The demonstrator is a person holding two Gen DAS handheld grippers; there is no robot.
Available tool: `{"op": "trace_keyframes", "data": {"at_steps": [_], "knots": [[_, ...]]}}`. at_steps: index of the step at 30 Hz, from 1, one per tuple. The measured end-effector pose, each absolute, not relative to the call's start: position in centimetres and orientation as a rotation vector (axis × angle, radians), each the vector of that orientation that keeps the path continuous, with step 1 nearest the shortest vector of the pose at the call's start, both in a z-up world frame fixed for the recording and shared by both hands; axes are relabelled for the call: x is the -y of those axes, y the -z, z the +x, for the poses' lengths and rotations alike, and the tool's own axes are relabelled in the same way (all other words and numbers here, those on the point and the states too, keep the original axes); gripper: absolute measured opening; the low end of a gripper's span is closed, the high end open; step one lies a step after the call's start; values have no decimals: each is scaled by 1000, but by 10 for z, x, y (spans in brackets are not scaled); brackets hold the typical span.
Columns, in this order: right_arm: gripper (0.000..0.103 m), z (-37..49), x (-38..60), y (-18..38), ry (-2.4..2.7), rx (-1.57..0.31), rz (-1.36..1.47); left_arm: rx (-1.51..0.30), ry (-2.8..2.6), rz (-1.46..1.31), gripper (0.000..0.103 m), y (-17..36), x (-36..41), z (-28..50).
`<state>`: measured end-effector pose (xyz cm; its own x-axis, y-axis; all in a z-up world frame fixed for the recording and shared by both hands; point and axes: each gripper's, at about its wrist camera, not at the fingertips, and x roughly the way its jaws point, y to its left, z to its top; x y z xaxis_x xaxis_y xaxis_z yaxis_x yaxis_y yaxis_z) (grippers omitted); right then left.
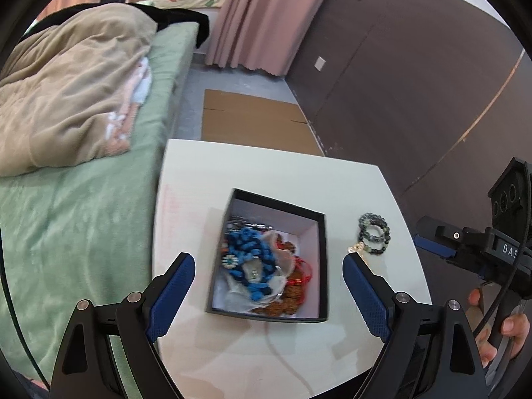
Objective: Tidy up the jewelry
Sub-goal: 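Lower the blue flower earring into the box and open the right gripper, then move the left gripper to the gold butterfly pendant and grasp it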
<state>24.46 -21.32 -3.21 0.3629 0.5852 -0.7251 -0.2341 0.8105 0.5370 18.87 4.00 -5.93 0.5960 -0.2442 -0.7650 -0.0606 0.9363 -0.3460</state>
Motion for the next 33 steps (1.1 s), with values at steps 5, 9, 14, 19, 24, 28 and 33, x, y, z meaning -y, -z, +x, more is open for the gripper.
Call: {"op": "trace_keyframes", "data": {"at_steps": [5, 9, 14, 19, 24, 28, 33], "knots": [[75, 245, 245, 37, -487, -1081, 392, -947, 133, -335, 91, 61, -18, 197], [75, 246, 263, 40, -466, -1084, 403, -960, 161, -312, 91, 63, 3, 205], [75, 248, 287, 45, -433, -1093, 433, -974, 193, -273, 91, 64, 30, 214], [75, 249, 312, 52, -403, -1103, 470, -1004, 208, -222, 88, 70, 58, 226], [75, 253, 329, 59, -391, -1104, 501, -1039, 222, -200, 71, 79, 79, 234], [75, 255, 338, 62, -406, -1084, 530, -1088, 225, -192, 62, 90, 95, 243], [75, 263, 346, 73, -430, -1082, 568, -1111, 235, -161, 61, 100, 115, 251]]}}
